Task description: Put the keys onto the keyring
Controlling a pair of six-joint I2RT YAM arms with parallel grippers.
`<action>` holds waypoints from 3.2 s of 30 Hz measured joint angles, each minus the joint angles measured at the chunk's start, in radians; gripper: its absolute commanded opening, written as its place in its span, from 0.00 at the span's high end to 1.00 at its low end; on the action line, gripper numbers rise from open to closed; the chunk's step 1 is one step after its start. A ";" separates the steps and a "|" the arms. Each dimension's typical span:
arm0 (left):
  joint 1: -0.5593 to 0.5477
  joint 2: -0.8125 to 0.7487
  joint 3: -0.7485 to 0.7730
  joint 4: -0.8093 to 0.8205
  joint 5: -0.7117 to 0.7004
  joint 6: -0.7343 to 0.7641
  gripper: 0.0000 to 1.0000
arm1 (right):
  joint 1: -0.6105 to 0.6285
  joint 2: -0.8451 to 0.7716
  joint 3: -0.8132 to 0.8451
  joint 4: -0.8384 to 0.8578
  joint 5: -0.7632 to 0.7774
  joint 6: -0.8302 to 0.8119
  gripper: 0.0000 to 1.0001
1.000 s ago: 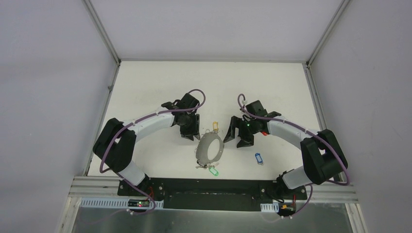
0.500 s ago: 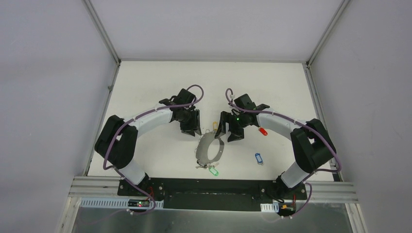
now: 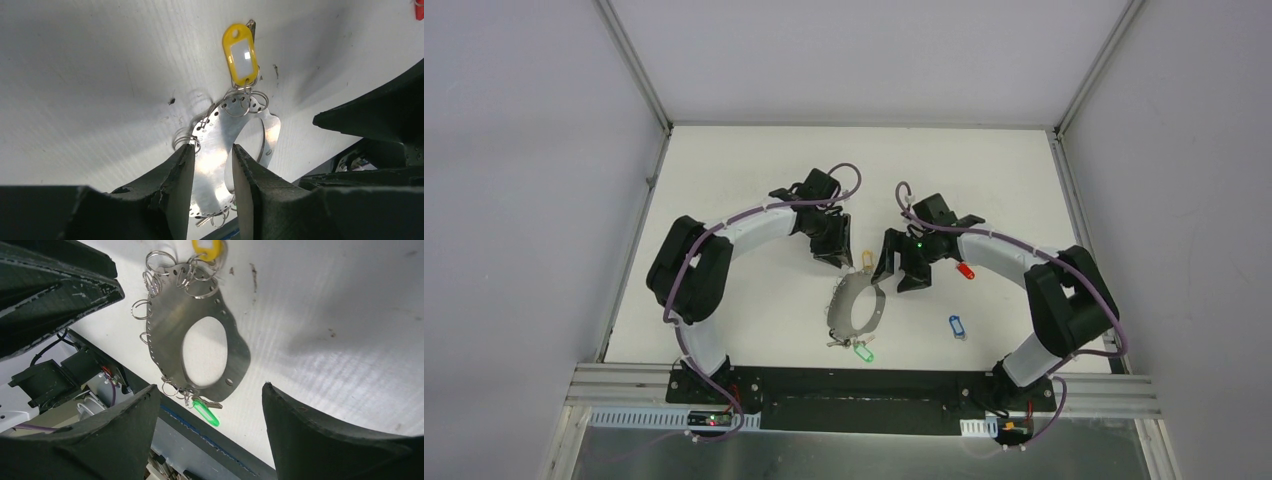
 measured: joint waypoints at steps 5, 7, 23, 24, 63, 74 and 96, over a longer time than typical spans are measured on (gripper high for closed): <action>0.000 0.066 0.041 -0.005 0.017 0.023 0.71 | -0.039 -0.031 -0.022 -0.005 -0.003 -0.004 0.22; 0.000 0.091 0.058 -0.005 0.021 0.033 0.72 | -0.048 -0.042 -0.027 -0.006 -0.004 -0.005 0.22; -0.001 0.165 0.085 -0.018 0.041 0.066 1.00 | -0.065 -0.049 -0.034 -0.010 -0.019 -0.016 0.21; -0.001 0.166 0.086 -0.018 0.042 0.071 1.00 | -0.066 -0.049 -0.034 -0.011 -0.019 -0.018 0.21; -0.147 -0.404 0.093 -0.193 0.056 0.332 1.00 | -0.073 -0.732 -0.273 0.565 -0.252 -0.350 0.46; -0.247 -0.532 -0.100 -0.074 0.077 0.476 1.00 | 0.005 -0.592 -0.254 0.623 -0.413 -0.422 0.39; -0.304 -0.610 -0.207 0.143 0.154 0.578 1.00 | 0.089 -0.569 -0.426 0.839 -0.468 -0.513 0.61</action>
